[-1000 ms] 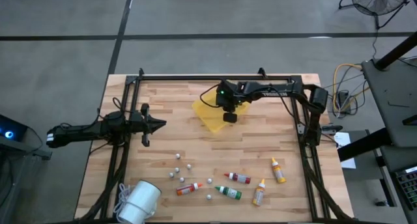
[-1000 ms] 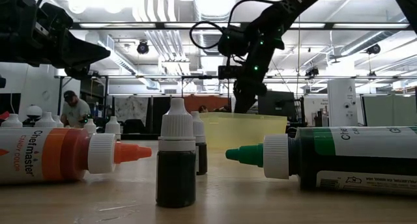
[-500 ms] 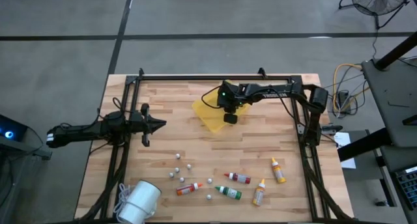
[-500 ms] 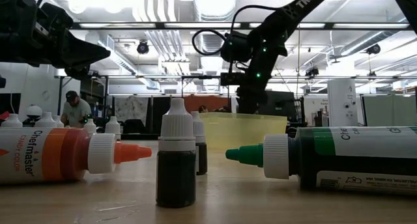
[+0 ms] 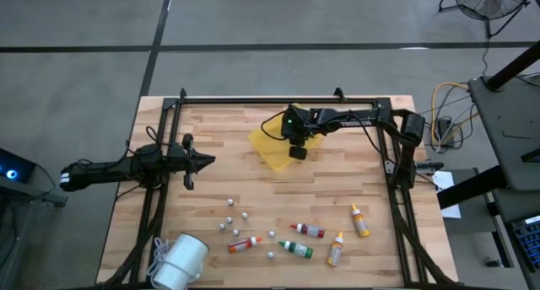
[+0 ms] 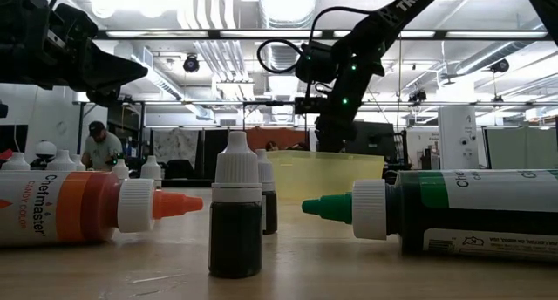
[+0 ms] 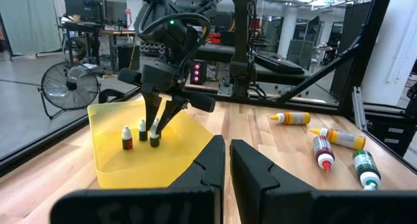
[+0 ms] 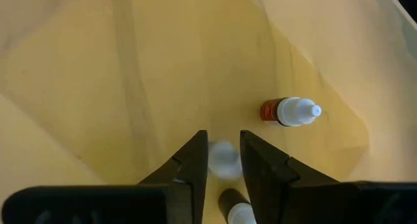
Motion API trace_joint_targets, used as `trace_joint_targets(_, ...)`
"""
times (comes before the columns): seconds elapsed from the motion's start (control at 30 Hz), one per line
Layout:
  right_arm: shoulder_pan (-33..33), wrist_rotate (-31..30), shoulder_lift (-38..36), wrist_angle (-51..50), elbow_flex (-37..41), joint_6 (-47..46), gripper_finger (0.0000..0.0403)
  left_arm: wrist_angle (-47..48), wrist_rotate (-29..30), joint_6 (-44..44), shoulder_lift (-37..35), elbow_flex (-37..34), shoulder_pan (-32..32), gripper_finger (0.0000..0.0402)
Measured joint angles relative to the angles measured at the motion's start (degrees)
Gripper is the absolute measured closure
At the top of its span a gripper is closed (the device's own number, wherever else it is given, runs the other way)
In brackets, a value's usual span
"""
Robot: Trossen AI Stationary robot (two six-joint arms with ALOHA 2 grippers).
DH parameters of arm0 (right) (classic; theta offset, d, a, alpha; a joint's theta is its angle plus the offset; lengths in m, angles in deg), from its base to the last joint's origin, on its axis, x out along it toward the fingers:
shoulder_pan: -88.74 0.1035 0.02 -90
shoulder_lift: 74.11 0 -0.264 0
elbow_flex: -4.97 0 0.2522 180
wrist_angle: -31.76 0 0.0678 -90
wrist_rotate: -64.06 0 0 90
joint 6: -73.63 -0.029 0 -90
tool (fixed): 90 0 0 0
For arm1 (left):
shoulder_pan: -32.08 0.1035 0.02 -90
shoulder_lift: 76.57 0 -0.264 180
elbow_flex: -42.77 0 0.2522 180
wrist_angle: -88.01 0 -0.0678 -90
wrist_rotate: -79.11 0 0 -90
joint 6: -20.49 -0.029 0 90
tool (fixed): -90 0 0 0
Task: Pick & Place food coloring
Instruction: Put the small green food coloring bottle into the yellow bin, then put the small red food coloring bottle into the yellow bin
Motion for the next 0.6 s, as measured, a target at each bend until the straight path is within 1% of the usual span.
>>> trace_joint_targets(0.33,0.0,0.0,0.0,0.0,0.0,-0.1,0.0297,0.0,0.0,0.0,0.0,0.0,0.0,0.0402)
trace_joint_targets(0.6,0.2,0.0,-0.3,-0.3,-0.7,-1.4,0.0302,0.0,0.0,0.0,0.0,0.0,0.0,0.0402)
